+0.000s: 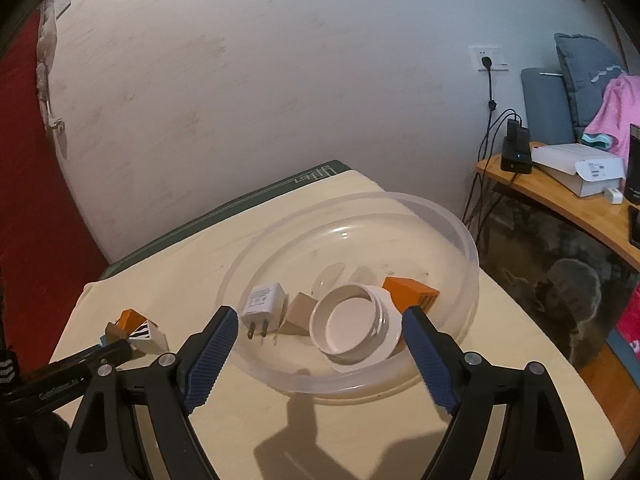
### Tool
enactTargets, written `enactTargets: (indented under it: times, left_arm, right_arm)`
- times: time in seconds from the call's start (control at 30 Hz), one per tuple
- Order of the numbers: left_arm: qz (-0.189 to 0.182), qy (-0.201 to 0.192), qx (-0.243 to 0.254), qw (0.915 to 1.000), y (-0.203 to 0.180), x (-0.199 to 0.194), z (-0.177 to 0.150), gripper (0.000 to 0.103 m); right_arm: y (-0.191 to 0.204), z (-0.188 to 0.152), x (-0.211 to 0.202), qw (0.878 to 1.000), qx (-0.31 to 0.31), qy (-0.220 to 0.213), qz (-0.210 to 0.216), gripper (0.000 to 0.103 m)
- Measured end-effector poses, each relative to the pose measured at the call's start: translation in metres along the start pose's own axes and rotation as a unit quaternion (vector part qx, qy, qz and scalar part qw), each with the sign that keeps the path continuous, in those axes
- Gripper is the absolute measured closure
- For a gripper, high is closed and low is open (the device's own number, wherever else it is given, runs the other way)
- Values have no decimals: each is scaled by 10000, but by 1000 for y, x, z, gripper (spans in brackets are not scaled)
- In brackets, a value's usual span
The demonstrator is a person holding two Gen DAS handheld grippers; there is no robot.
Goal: Organize rigid objects
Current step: 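Move both grippers back toward the remaining wooden blocks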
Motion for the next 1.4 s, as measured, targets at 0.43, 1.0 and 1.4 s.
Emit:
enactTargets:
  times: [0.43, 1.0, 1.4]
  left_arm:
    - [385, 84, -274, 9988, 61, -8, -24, 43]
    - [281, 368, -110, 9989, 74, 7, -31, 43]
    - [22, 493, 262, 9984, 72, 16, -29, 65]
  right_arm:
    - [2, -1, 0, 10000, -63, 9, 27, 16]
    - [28, -9, -3, 9976, -508, 99, 471, 14]
    - [27, -9, -1, 9977, -471, 157, 453, 14]
Point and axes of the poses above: each gripper's, at about its wrist camera, not at the fingertips, and x roughly the way its jaws point, y to its left, z to its top, the point moved 6 cm from there along x, roughly the way its jaws point, and after that the axes turned 3 degrees about -y, right-handed, at the moved point
